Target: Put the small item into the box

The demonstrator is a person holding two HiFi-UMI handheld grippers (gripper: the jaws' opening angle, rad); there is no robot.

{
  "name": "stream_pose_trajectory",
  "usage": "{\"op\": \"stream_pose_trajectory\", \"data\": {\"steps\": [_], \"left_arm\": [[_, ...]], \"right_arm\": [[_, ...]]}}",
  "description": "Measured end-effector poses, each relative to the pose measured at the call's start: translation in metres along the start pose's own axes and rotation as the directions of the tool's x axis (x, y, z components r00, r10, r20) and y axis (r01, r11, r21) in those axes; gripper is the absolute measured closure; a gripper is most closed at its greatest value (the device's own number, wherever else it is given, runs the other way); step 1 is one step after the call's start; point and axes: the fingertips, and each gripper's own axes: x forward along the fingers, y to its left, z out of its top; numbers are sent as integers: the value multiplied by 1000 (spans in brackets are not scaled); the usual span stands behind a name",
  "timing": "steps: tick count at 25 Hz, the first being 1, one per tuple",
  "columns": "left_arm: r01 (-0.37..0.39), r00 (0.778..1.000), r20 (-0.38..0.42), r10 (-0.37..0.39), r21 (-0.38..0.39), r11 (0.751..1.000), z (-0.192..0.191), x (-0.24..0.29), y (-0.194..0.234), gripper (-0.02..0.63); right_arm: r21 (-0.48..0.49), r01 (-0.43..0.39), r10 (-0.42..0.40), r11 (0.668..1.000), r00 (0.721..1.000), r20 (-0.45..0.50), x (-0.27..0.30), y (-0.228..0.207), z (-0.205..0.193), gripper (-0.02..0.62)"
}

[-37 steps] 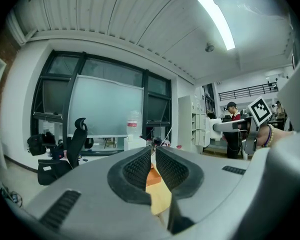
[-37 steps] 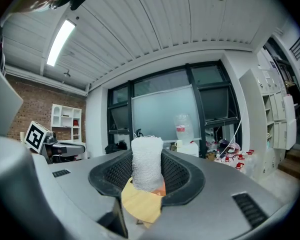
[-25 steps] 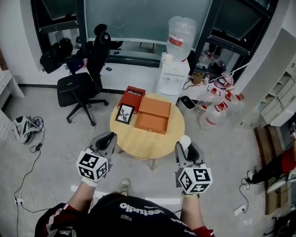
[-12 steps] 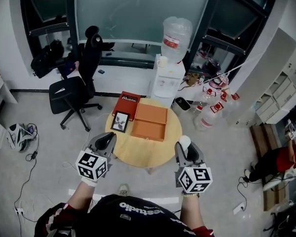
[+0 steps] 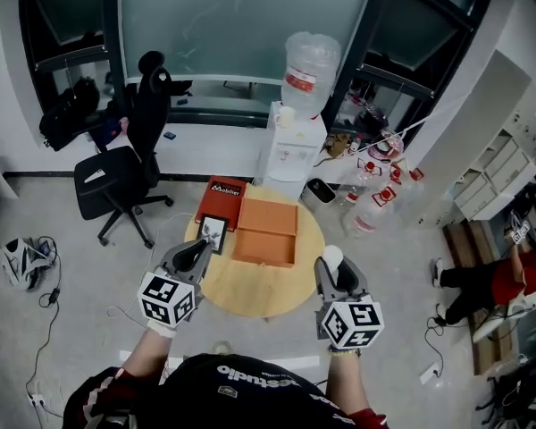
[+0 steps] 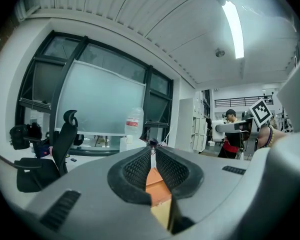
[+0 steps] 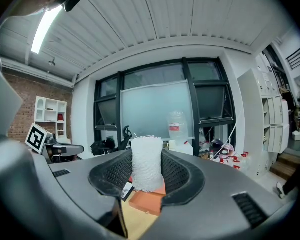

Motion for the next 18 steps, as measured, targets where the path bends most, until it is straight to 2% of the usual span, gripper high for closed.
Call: {"op": "stream_pose_trajectory", "data": {"steps": [11,18], "left_arm": [[27,1000,2,-27,-22,999,-4,17,44,563],[9,1000,8,-9,-71,997,-11,14,70,563]], "right_arm": [[-5,30,-30,1000,999,-21,39,15,0,405],[-39,18,-20,999,998,-57,57,31,-2,405]]}}
